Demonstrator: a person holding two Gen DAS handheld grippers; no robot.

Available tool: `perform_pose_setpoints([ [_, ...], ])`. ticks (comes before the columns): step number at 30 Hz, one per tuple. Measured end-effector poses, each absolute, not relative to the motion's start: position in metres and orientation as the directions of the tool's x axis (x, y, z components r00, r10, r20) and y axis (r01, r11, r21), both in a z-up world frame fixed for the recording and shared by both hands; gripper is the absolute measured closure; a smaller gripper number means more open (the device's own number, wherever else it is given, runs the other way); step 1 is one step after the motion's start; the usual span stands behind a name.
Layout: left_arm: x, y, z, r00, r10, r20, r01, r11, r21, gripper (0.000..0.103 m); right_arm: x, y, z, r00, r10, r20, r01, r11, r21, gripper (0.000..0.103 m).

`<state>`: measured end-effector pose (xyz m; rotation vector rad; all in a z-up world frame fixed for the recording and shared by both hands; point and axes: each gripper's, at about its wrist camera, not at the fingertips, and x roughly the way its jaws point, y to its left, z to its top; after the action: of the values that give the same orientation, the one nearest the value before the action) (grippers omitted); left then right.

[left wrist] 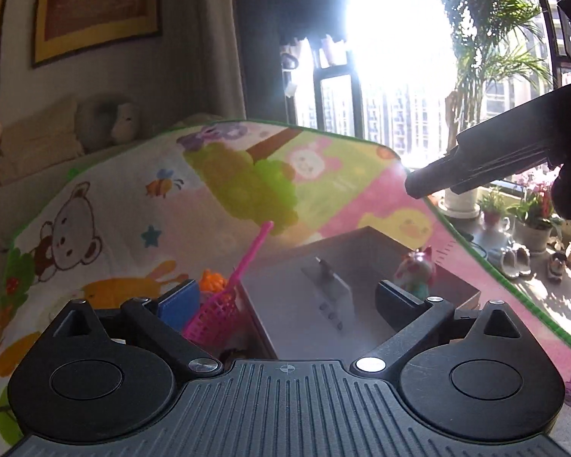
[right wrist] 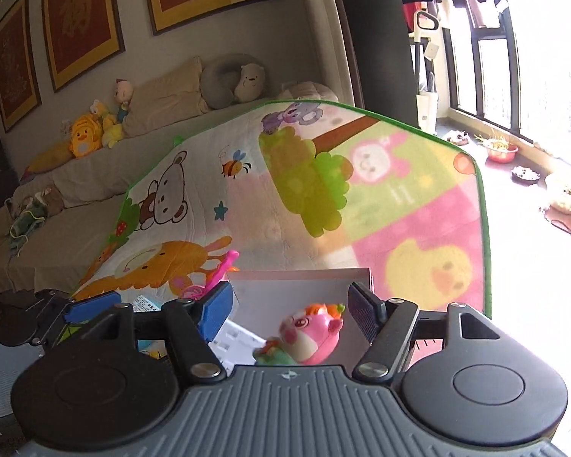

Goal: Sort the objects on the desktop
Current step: 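Carry the pig toy into the pink box with the right tool while the left drops the holder in, then grasp the pink mesh scoop with the right tool while the left grasps the teal crank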

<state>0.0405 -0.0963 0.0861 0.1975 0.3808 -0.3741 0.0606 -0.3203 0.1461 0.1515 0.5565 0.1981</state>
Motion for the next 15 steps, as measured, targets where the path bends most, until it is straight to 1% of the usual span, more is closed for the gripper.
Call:
perform_pose_setpoints([
  [2, 0.025, -0.074, 0.071, 0.864, -0.267, -0.427, 0.346, 0.931, 0.117, 0.001, 0.064, -0.319, 0.136, 0.819, 0.223, -0.529, -0.143, 0.972, 0.189, 0.035],
  [5, 0.014, -0.044, 0.044, 0.845, -0.182, -0.503, 0.262, 0.961, 0.092, 0.001, 0.072, -0.31, 0.12, 0.792, 0.231, -0.564, -0.142, 0.97, 0.198, 0.035],
  [7, 0.011, -0.026, 0.03, 0.832, -0.132, -0.539, 0.203, 0.976, 0.074, 0.001, 0.08, -0.298, 0.112, 0.772, 0.243, -0.587, -0.154, 0.968, 0.198, 0.035],
  [9, 0.009, -0.009, 0.022, 0.827, -0.103, -0.553, 0.153, 0.987, 0.045, 0.001, 0.088, -0.28, 0.107, 0.755, 0.258, -0.602, -0.179, 0.965, 0.189, 0.035],
  [13, 0.007, 0.013, 0.019, 0.829, -0.101, -0.55, 0.114, 0.993, -0.011, 0.001, 0.11, -0.231, 0.105, 0.724, 0.293, -0.625, -0.25, 0.955, 0.157, 0.035],
  [15, 0.005, 0.018, 0.017, 0.828, -0.106, -0.55, 0.109, 0.994, -0.028, 0.001, 0.128, -0.216, 0.105, 0.72, 0.295, -0.628, -0.236, 0.955, 0.178, 0.035],
])
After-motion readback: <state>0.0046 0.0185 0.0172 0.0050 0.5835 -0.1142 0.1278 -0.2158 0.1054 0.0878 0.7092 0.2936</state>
